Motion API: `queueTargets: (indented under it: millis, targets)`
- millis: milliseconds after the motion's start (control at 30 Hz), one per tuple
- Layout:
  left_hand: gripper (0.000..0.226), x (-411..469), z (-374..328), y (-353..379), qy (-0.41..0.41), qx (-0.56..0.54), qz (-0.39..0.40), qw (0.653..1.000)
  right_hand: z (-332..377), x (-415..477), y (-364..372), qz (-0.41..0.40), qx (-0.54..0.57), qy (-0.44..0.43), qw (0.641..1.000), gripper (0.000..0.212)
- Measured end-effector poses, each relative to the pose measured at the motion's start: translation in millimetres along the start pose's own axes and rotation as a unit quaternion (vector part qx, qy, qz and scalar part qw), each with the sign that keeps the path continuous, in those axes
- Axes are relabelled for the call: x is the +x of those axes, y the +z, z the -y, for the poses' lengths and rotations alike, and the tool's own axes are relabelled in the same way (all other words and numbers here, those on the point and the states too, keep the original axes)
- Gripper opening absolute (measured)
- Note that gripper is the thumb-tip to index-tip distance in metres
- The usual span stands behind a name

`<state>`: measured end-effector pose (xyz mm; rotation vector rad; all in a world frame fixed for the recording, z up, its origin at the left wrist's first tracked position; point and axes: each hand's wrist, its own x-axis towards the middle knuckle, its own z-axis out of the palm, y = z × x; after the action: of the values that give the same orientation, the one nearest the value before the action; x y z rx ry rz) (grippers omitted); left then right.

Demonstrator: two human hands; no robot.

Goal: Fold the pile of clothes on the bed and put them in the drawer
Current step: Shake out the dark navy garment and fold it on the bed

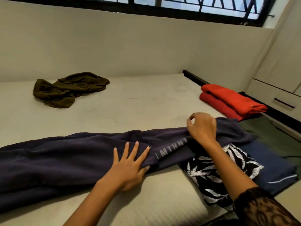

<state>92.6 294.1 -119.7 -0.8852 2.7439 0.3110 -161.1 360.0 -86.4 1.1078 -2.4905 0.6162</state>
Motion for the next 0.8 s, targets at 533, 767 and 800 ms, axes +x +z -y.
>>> queueTargets:
  millis: [533,767,800]
  targets:
    - [0.103,16,-5,-7,-0.015,-0.125,-0.123,0.984,-157,20,-24,0.103,0.112,0.362,0.920,0.048]
    - [0.085,11,4,-17,-0.072,-0.154,-0.138,0.976,-164,62,-23,-0.060,0.402,0.504,0.762,0.060]
    - [0.084,10,4,-19,-0.071,-0.162,-0.146,0.973,-177,76,-16,-0.041,0.446,0.512,0.733,0.079]
